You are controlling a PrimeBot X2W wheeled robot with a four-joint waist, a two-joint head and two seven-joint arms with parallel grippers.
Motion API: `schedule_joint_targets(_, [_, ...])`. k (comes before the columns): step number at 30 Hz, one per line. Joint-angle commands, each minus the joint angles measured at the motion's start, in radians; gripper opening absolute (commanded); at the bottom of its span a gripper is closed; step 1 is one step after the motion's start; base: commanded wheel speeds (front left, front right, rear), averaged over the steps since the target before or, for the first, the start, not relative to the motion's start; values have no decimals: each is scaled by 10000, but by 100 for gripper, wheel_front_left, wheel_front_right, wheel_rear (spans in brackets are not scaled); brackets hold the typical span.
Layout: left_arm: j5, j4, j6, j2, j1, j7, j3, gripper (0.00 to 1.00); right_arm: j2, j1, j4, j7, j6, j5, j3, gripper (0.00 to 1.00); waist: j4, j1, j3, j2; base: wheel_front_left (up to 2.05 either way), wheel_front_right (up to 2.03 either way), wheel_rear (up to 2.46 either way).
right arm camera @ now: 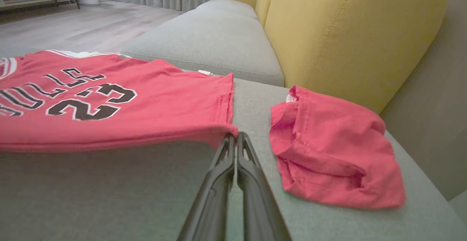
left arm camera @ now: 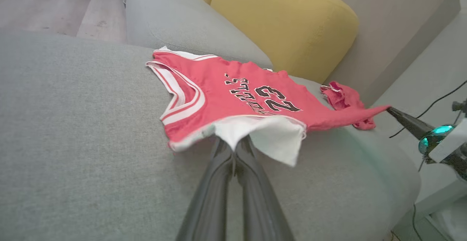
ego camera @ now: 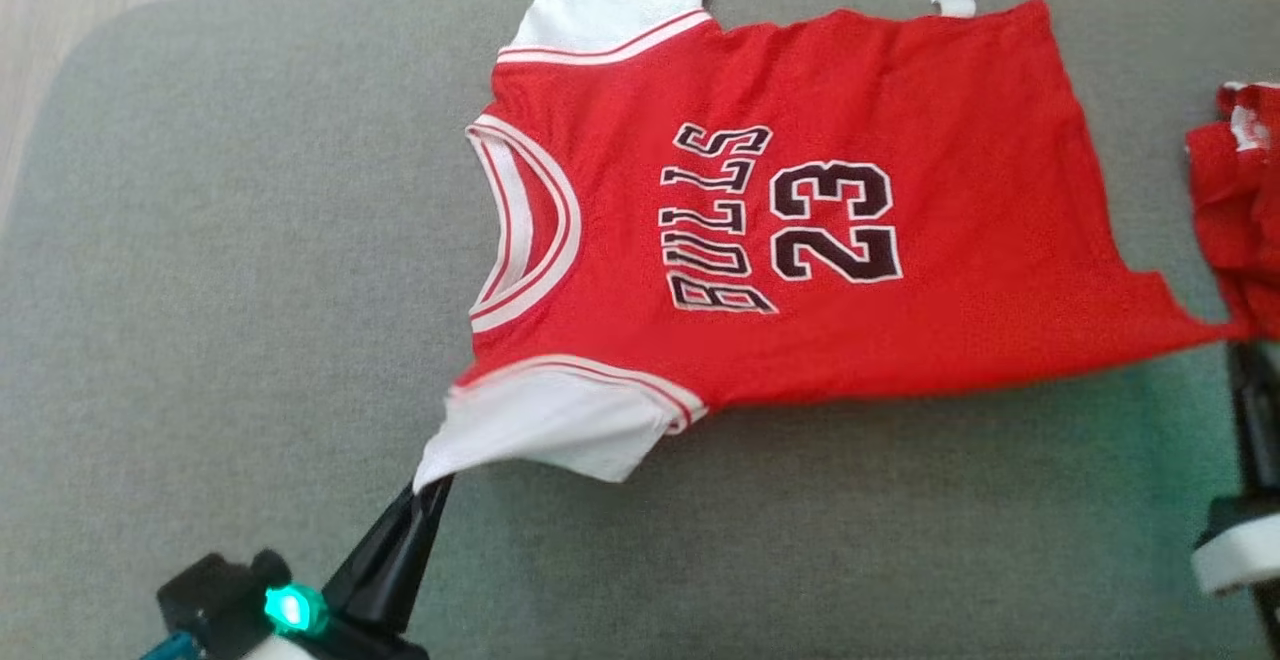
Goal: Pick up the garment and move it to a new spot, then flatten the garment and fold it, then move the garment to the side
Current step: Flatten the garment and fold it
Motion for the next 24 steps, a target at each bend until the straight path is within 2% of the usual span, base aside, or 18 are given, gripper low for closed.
schedule_joint_targets(1, [-166,-465,13,458,-350,-9,452,0,-128,30,-611,103,65,-109,56,0,-80,4,-33,-1,0,0,0])
schedule_joint_targets(4, [-262,-569,6,523,-542,46,603,0,-104,93,-1022,532,65,-253,319,0,-169,4,103,-1,0,0,0])
schedule_joint_targets(7, [-316,-360,-149,353,-1292,169,745,0,-126,-392,-885,816,65,-162,424,0,-194,4,378,-1,0,0,0])
schedule_joint_targets(13, [-595,732,-779,-166,-3303,575,909,0,128,-2042,-109,1491,65,-366,628,0,-419,4,1124,-1,0,0,0])
schedule_joint_targets(18, [-712,1725,-1104,-487,-4874,803,958,0,143,-3337,818,1498,65,-292,945,0,-545,4,1702,-1,0,0,0])
schedule_joint_targets(24, [-705,2829,-1297,-711,-6198,745,867,0,200,-4610,2017,1061,65,-269,1376,0,-752,4,2104,-1,0,0,0])
